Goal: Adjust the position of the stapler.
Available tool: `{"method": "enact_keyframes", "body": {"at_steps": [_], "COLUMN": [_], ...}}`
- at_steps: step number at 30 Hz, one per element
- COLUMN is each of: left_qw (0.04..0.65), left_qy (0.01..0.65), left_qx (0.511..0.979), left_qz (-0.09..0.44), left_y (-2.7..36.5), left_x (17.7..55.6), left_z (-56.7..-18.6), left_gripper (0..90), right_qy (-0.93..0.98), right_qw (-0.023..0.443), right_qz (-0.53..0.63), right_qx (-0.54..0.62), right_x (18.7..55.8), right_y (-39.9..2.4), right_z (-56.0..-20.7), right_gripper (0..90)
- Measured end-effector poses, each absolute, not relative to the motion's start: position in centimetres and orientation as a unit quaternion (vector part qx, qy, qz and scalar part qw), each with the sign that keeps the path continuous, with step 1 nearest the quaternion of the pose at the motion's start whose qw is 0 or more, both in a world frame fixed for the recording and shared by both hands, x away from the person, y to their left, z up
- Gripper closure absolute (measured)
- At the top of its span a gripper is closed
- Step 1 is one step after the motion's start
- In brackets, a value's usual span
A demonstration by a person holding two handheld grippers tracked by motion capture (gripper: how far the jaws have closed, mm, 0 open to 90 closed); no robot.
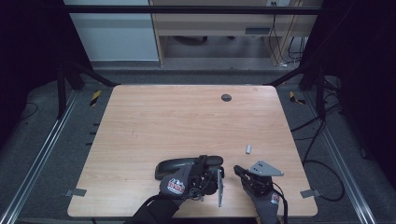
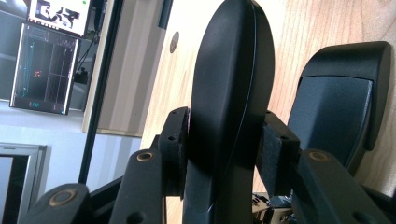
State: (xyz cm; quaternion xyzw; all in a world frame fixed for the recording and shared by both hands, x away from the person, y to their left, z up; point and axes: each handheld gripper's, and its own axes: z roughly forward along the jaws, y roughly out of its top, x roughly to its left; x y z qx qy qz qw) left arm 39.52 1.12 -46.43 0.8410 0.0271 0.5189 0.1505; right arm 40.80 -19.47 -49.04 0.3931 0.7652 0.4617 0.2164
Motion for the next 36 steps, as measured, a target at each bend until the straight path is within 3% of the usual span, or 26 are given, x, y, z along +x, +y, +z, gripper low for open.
{"method": "enact_keyframes", "body": {"at_steps": [17,36], "left_qw": [0.157,0.161], "left_qy": [0.026,0.024], "left_qx": [0.839,0.843], "left_qz": [0.521,0.512], "left_y": [1.1,1.3], "left_x": [39.5,39.4], "left_z": [-46.6,-46.4], "left_gripper": [58.3,58.5], "right_qy": [0.775,0.792], "right_qw": [0.167,0.155], "right_qz": [0.475,0.453], "right_qx": [0.381,0.378], "right_x": [41.7,42.0], "right_y": [-16.1,-15.0], "right_z": [-49.7,-50.6], "right_gripper": [90.0,90.0]}}
